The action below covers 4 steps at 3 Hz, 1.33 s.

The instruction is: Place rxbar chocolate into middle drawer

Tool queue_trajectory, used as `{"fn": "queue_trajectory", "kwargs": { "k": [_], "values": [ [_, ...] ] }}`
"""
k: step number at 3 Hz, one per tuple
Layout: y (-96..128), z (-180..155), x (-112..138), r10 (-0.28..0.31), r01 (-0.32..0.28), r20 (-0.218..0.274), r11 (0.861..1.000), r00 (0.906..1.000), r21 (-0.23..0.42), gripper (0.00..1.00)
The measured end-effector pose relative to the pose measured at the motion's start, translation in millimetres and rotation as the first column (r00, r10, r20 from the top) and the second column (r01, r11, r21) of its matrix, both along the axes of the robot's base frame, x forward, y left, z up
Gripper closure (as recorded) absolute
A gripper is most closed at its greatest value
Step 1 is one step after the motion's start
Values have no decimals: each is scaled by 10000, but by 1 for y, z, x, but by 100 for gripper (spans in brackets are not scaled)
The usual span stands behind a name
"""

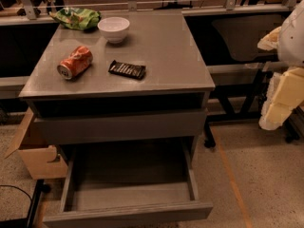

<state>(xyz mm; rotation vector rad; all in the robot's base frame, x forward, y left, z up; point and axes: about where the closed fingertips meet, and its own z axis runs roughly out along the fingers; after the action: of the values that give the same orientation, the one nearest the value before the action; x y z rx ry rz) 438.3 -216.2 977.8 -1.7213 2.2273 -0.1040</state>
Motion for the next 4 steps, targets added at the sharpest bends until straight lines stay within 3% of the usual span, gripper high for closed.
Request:
{"fn": "queue_trajectory", "kwargs": {
  "k": [1, 2, 3, 4],
  "values": [
    [0, 1, 1, -6, 6, 42, 10000, 10000, 23, 0],
    [19, -3, 35, 262, -268, 112, 9979, 9996, 590, 0],
    [65, -14, 103, 490, -492, 47, 9874, 9988, 1507, 0],
    [99, -26, 146, 214, -173, -163, 9759, 9996, 2176, 0]
  ]
}}
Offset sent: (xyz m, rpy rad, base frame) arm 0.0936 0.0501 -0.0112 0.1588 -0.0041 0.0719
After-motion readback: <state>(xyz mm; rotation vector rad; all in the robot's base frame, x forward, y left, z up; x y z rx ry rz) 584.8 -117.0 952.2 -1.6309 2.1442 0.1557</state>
